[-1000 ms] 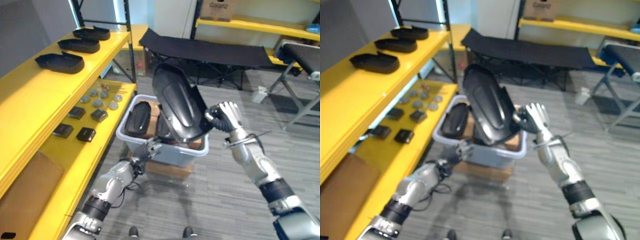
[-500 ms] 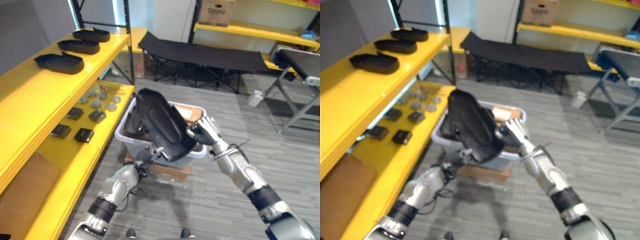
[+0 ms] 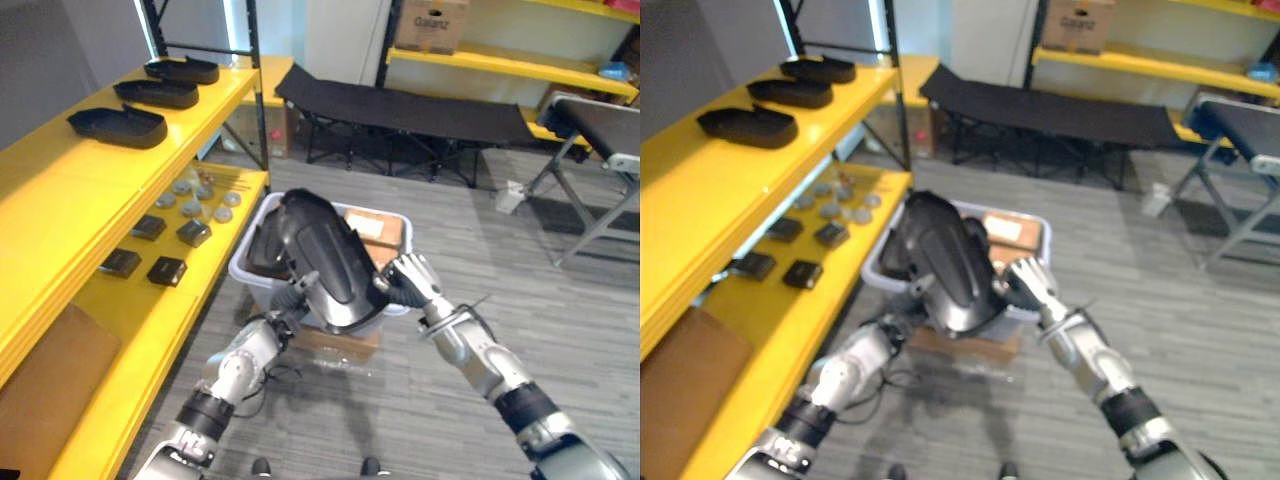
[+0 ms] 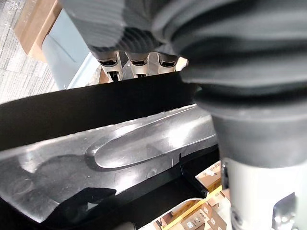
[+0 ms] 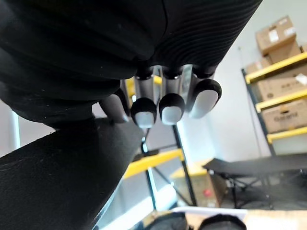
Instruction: Walk over and take plastic housings, then place them on the shelf
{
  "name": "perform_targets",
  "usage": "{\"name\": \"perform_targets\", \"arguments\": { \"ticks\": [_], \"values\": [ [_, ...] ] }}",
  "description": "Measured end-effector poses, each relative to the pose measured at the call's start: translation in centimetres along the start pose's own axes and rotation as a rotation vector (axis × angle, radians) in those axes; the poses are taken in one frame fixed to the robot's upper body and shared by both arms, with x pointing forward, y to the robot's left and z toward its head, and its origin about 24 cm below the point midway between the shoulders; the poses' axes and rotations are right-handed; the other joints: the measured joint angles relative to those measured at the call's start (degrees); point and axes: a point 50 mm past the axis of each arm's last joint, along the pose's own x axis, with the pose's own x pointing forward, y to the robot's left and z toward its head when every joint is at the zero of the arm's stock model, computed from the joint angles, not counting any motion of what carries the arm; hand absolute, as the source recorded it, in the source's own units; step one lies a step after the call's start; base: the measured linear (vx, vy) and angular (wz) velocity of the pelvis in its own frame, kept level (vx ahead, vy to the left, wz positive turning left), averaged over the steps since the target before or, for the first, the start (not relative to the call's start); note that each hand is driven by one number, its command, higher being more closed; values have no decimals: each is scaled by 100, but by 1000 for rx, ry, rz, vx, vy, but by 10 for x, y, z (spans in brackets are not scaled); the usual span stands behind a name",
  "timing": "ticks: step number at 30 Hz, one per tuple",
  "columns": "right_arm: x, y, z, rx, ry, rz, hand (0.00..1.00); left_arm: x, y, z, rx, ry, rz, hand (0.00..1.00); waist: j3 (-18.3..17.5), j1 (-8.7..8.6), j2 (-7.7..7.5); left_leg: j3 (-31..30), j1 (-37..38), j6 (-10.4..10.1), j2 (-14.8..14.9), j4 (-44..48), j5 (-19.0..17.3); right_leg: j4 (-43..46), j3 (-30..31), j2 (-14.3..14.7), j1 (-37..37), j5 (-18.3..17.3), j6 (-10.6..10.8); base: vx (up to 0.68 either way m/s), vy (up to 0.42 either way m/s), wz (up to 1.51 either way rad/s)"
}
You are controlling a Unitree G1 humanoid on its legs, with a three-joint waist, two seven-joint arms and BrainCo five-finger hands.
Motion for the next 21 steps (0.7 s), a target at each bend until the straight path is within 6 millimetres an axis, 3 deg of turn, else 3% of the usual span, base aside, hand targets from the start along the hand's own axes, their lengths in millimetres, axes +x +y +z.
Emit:
{"name": "perform_targets", "arguments": {
  "ticks": [1,2,13,21],
  "values": [
    [0,0,1,4,-1,-2,100,0,0,0,2,1,10,0,1,2,-1,0,0,0,0,0,0,0,0,1,0,1,-1,0,0,0],
    [1,1,2,8,-2,-3,100,0,0,-1,11,0,22,100,1,2,-2,0,1,0,0,0,0,0,0,2,0,2,-2,0,0,0],
    [8,2,33,80,-129,-50,100,3,21,-9,376,-12,235,100,11,47,-35,2,6,0,3,1,0,-12,2,5,7,18,-10,0,0,0],
    [10,0,46,129,-186,-98,100,6,23,-13,380,-24,239,100,38,47,-121,7,9,0,0,1,0,-11,9,0,6,20,-12,0,0,0]
  ]
}}
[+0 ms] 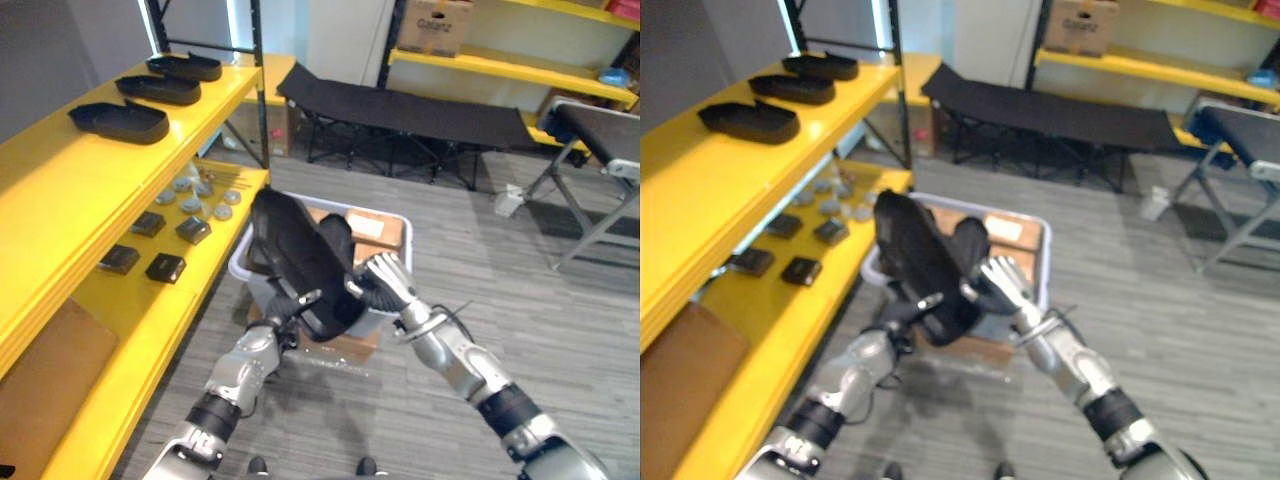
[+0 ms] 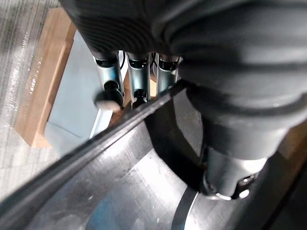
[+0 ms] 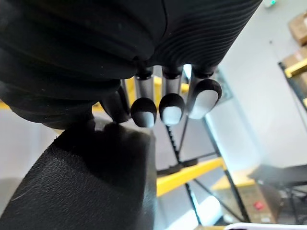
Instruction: Walk over and take plastic housings, then place them on the shelf
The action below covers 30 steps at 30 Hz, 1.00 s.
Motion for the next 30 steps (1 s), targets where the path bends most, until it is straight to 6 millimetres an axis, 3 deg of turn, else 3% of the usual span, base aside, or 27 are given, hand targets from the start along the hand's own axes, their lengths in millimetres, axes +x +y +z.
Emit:
{"name": "perform_targets", "arguments": {
  "ticks": [6,7,12,18,25,30],
  "values": [
    [12,-9,17,49,-78,-110,100,-1,-10,5,-190,-59,-61,100,0,-64,0,15,3,-1,2,0,-1,-1,12,4,-10,-1,-1,0,0,0],
    [13,-11,21,58,-96,-130,0,-1,-10,8,-222,-83,-75,100,1,-81,-1,17,3,-1,3,0,-2,-1,13,1,-10,-1,-1,0,0,0],
    [16,-13,26,86,-106,-161,0,-2,-11,16,-310,-167,-79,100,2,-115,-3,26,8,-1,6,0,-5,-3,18,-2,-9,-2,-1,0,0,0],
    [5,-9,20,161,-35,-173,0,-3,-11,24,-297,-257,-18,100,34,-110,-60,29,8,-2,10,0,-10,-4,21,-2,-7,-3,-1,0,0,0],
    [-9,-5,9,328,140,-241,0,-18,-13,43,-41,-449,138,100,39,-97,-63,37,20,-4,18,0,-22,-4,27,3,0,-5,-1,0,0,0],
    [-12,-21,3,596,259,-393,0,-34,-23,63,53,-639,230,100,79,-65,-3,101,143,-1,-19,-1,-56,47,48,-1,71,-45,14,-4,5,-4]
  ]
}}
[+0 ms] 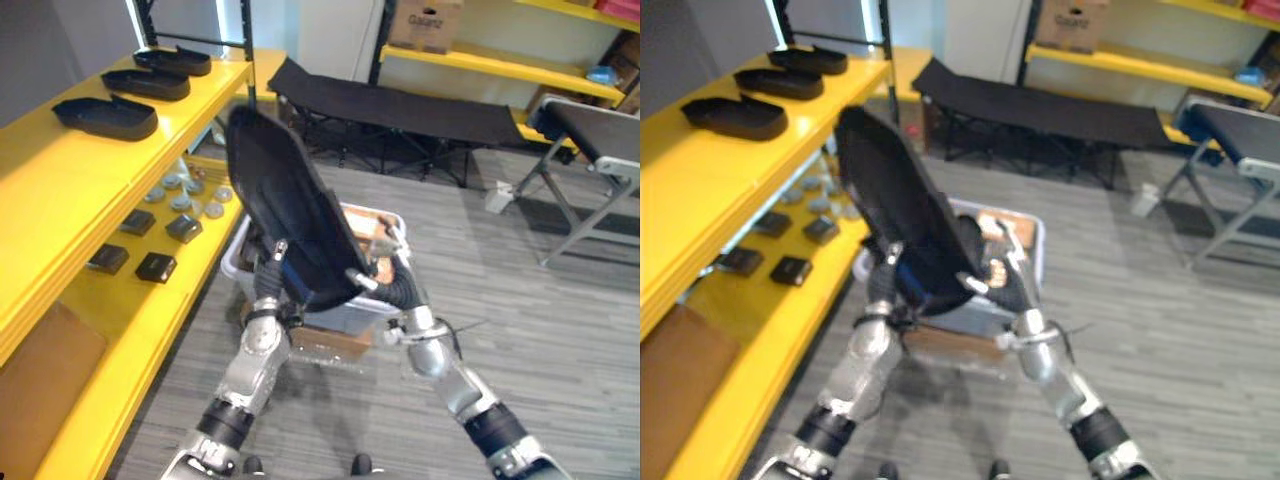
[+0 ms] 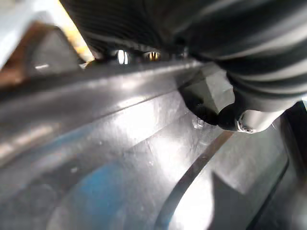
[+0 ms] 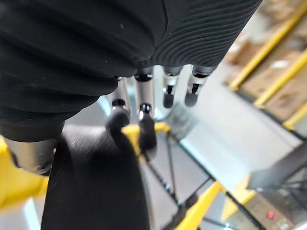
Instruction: Walk over and take plastic housings, then place them on the shelf
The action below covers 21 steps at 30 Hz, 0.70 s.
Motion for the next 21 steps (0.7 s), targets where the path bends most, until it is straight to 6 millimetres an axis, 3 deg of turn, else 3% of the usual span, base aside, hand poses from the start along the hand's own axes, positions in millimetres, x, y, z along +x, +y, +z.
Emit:
{"name": "perform_targets", "arguments": {
  "ticks": [2,6,8,12,15,21],
  "values": [
    [-1,-16,5,138,20,-95,0,-4,2,6,9,-52,24,100,13,9,45,75,72,-3,3,-1,-45,86,76,-1,-12,-65,-1,-10,15,-16],
    [-10,-78,4,321,25,-386,0,-4,21,14,49,-133,139,100,0,-97,88,276,81,-28,10,0,-86,151,282,13,-184,-90,-4,-5,6,-25],
    [-18,-92,5,354,16,-455,0,-4,26,14,54,-141,178,100,15,-173,118,393,121,-18,4,1,-87,138,386,16,-203,-61,7,18,9,-31],
    [-36,-104,2,352,45,-525,0,-4,28,17,80,-173,224,100,-10,-405,207,636,226,-20,-2,1,-175,121,622,31,-243,-33,31,31,22,-34],
    [-60,-116,-8,319,121,-609,0,-5,26,19,92,-199,223,100,-62,-483,283,788,260,-23,0,1,-231,77,772,53,-278,4,45,31,16,-26],
    [-122,-119,-37,303,421,-771,0,-6,15,36,17,-273,158,100,-102,-698,354,1059,433,-68,80,-1,-340,55,1036,131,-236,22,58,13,-4,-22]
  ]
}}
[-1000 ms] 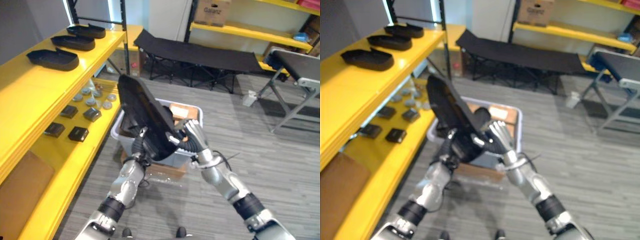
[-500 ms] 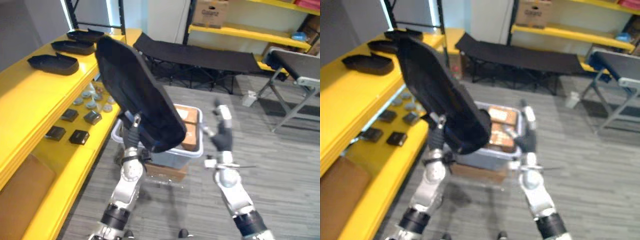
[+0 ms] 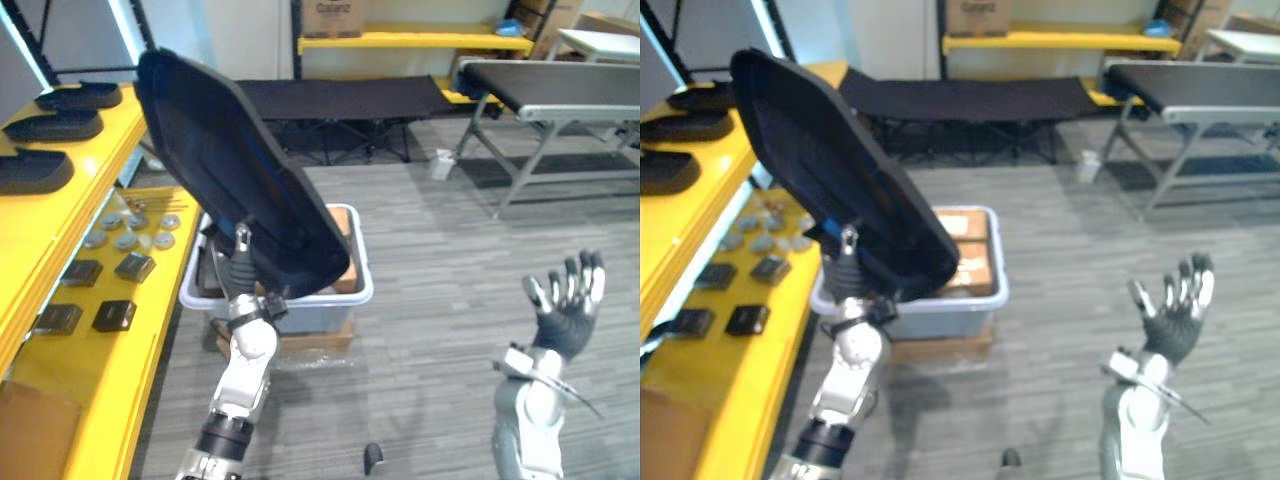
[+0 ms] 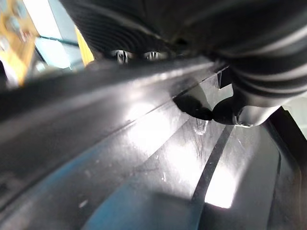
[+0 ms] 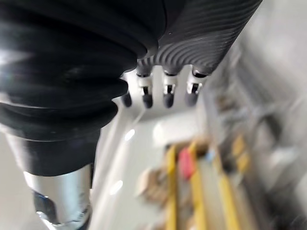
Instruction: Walk over and take plastic housings, then place them on the shelf
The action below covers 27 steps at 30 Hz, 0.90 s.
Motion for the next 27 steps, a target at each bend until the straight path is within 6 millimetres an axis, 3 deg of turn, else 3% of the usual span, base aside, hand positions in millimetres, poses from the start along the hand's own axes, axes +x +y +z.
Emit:
{"name": "perform_targets", "arguments": {
  "ticks": [2,6,11,15,16,20,25,27],
  "values": [
    [-8,-15,-8,2,53,-63,0,-4,-9,2,-50,14,-68,100,-60,-5,44,88,43,-27,13,-27,-79,-2,20,7,55,-30,19,-20,3,-11],
    [-5,-22,-4,0,35,-59,0,-13,-2,0,-97,40,-88,100,-95,-8,93,99,52,-31,26,-27,-99,-3,25,20,55,-38,26,-2,0,-1],
    [3,-13,-2,46,15,11,0,-17,48,1,-39,39,77,100,-112,56,122,-145,-4,-56,54,-26,-49,-32,-179,23,125,-64,12,7,-25,20],
    [10,-1,-11,64,43,59,0,-22,103,23,59,-43,245,100,-150,333,142,-677,-193,-49,7,-19,2,-64,-698,-65,263,-158,38,35,-16,68],
    [14,11,-15,76,55,102,0,-26,123,34,107,-87,328,100,-155,499,153,-871,-293,-3,-33,1,60,-90,-863,-105,266,-156,40,54,-7,60],
    [19,60,-20,104,80,269,0,-46,166,57,214,-161,510,100,-163,940,162,-1288,-403,31,-156,31,106,-178,-1300,-197,467,-162,48,33,4,57],
    [11,123,-20,111,107,503,0,-67,185,75,283,-219,618,100,-164,1328,151,-1791,-571,96,-315,108,85,-200,-1792,-363,653,-252,155,-6,11,55],
    [6,136,-24,95,138,558,0,-73,189,80,313,-234,650,100,-157,1477,138,-1883,-606,101,-366,116,83,-176,-1908,-409,668,-279,165,-16,23,33]
  ]
}}
